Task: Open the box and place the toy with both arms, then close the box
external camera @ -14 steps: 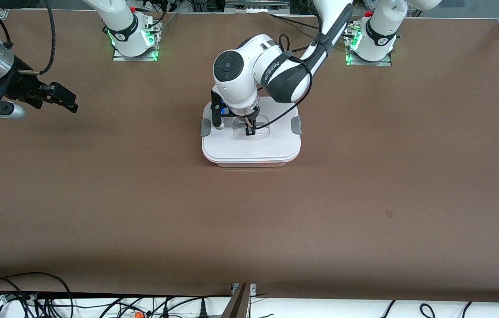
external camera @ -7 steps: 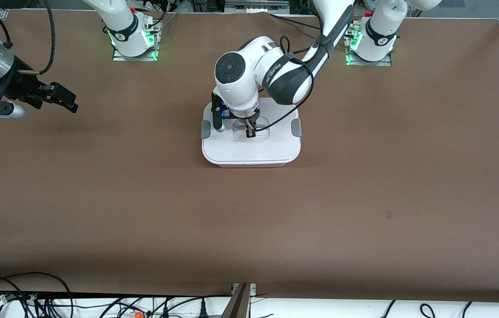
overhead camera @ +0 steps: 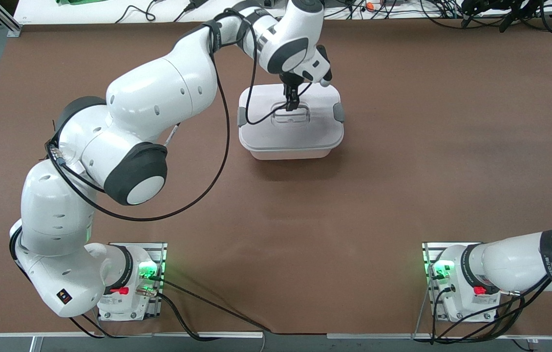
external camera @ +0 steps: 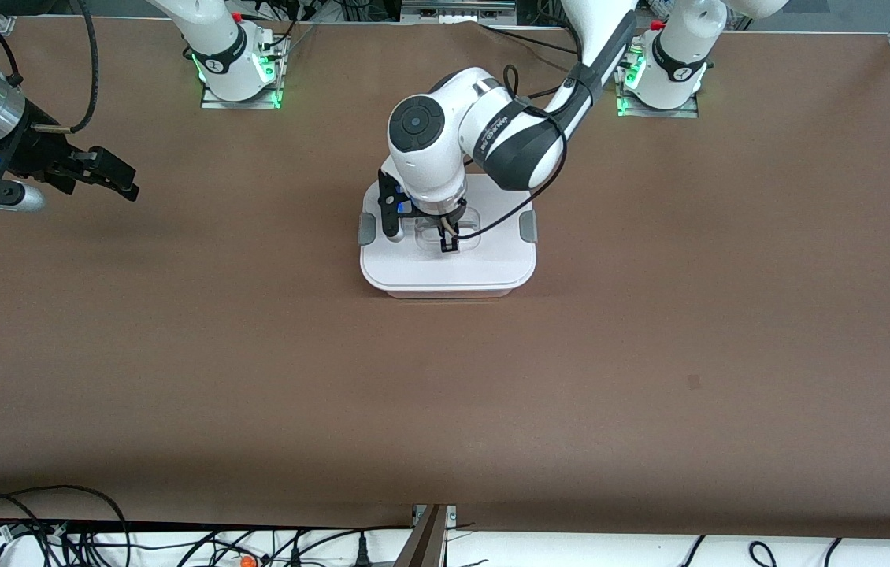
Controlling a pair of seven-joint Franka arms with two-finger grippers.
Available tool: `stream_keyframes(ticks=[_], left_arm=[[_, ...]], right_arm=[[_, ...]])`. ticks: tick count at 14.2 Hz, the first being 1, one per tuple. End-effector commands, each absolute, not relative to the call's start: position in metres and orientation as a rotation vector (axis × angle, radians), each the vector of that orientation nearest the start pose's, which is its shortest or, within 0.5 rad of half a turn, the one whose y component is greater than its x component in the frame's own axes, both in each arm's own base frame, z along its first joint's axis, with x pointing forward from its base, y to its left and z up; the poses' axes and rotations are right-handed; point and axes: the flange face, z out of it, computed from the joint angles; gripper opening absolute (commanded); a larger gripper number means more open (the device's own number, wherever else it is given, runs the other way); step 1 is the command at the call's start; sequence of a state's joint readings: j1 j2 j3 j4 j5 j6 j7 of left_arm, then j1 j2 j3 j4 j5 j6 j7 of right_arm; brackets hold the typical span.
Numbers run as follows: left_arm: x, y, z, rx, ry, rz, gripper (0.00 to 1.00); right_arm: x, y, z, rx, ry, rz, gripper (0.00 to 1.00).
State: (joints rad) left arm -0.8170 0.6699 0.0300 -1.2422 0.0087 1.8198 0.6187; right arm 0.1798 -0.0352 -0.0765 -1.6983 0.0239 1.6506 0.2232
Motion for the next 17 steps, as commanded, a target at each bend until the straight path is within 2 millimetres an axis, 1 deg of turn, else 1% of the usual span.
stream_keyframes(ticks=[1,3,4,6,7,8,9,11,12,13,15,17], left_arm=[[0.534,-0.485,0.414,-2.462,1.961,0.076,1.0],[0.548,-0.461,0.447,-2.519,1.915,0.011,1.0],[0.561,-0.442,0.455,-2.554,1.871,-0.002,1.0],[0.591,-0.395,0.465,-2.627,1.767,0.001,1.0],[0.604,-0.371,0.474,-2.659,1.718,-0.019,1.0],[0.613,-0.355,0.474,-2.677,1.682,-0.014,1.0],[0.626,-0.332,0.476,-2.704,1.637,-0.019,1.0],[0.654,-0.264,0.482,-2.776,1.509,-0.014,1.0],[0.663,-0.236,0.486,-2.804,1.45,-0.019,1.0],[0.667,-0.21,0.497,-2.826,1.397,-0.035,1.0],[0.675,-0.149,0.513,-2.882,1.269,-0.047,1.0],[0.679,-0.094,0.531,-2.929,1.143,-0.089,1.0]], right_arm=[[0.545,0.056,0.595,-3.121,0.21,0.028,1.0],[0.545,0.057,0.595,-3.118,0.21,0.026,1.0],[0.545,0.057,0.596,-3.109,0.211,0.026,1.0],[0.545,0.063,0.592,-3.108,0.202,0.039,1.0],[0.545,0.065,0.593,-3.108,0.197,0.037,1.0],[0.544,0.065,0.593,-3.108,0.194,0.039,1.0],[0.544,0.064,0.593,-3.108,0.194,0.039,1.0],[0.542,0.067,0.596,-3.113,0.184,0.05,1.0],[0.542,0.071,0.596,-3.115,0.172,0.048,1.0],[0.54,0.08,0.598,-3.117,0.141,0.043,1.0],[0.534,0.101,0.601,-3.132,0.069,0.04,1.0],[0.529,0.104,0.601,-3.139,0.061,0.089,1.0]])
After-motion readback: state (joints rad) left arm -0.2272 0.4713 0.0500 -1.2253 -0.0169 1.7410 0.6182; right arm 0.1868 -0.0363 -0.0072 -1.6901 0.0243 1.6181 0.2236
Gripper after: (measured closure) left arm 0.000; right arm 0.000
